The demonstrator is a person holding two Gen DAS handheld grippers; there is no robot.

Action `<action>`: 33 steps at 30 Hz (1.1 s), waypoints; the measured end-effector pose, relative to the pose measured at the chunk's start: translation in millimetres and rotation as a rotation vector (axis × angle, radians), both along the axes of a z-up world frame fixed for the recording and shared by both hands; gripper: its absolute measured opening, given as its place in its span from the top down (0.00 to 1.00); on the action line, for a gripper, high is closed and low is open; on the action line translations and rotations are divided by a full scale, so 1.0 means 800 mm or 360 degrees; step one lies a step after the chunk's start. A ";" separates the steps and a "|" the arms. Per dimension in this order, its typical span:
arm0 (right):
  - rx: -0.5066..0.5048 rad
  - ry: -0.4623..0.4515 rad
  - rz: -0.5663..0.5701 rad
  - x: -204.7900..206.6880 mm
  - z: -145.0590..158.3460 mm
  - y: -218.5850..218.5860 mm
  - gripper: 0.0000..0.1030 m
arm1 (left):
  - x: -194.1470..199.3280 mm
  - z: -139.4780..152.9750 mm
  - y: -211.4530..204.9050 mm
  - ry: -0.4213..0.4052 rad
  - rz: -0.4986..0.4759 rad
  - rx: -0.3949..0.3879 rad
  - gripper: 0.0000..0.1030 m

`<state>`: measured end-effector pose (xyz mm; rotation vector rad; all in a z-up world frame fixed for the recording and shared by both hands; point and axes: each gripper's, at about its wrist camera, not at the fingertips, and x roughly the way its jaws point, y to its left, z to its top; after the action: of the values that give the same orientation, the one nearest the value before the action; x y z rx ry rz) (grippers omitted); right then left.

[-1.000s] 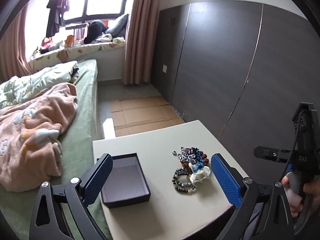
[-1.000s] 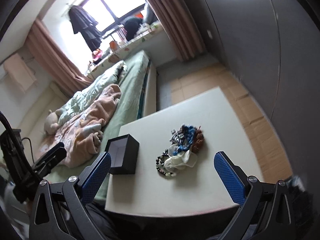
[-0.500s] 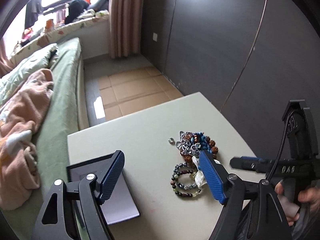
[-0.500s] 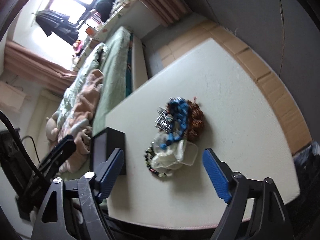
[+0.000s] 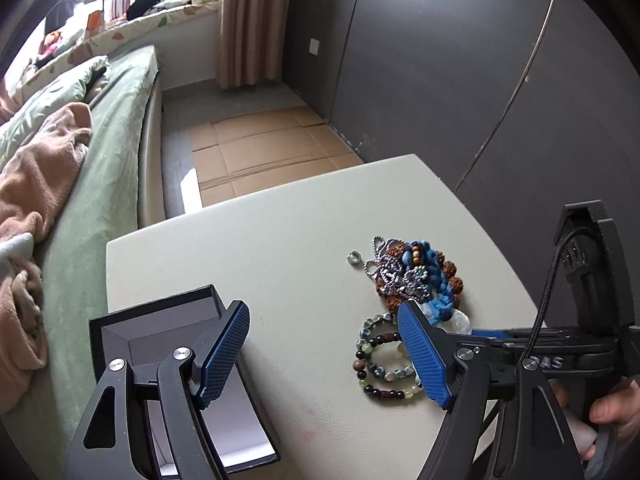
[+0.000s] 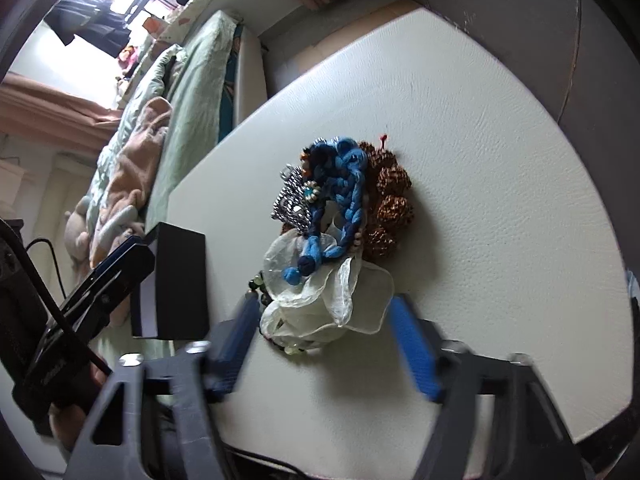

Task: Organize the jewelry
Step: 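Move the right tool to the jewelry pile and grasp the white pouch, then grasp the blue beaded bracelet with the left tool while the right tool holds the white pouch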

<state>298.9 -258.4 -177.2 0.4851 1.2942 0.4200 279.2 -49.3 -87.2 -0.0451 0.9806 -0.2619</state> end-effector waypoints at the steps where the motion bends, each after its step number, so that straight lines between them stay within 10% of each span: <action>1: 0.0040 0.0036 0.0001 0.000 -0.006 0.000 0.85 | 0.001 -0.002 0.000 0.0011 -0.0003 -0.0008 0.25; 3: 0.0083 0.0023 -0.0011 -0.002 -0.004 -0.001 0.96 | 0.002 -0.006 -0.002 0.0036 -0.0016 -0.0029 0.27; 24: 0.0242 -0.0291 -0.0363 -0.040 0.050 -0.106 0.97 | 0.008 -0.007 -0.102 0.0028 -0.0345 0.0080 0.29; 33: 0.0336 -0.0217 -0.0473 -0.038 0.038 -0.132 0.96 | 0.012 -0.034 -0.151 0.0080 -0.0474 0.0168 0.53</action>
<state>268.9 -364.0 -146.6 0.8012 1.0311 0.3345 288.8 -170.4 -114.4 0.1932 1.0493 -0.4833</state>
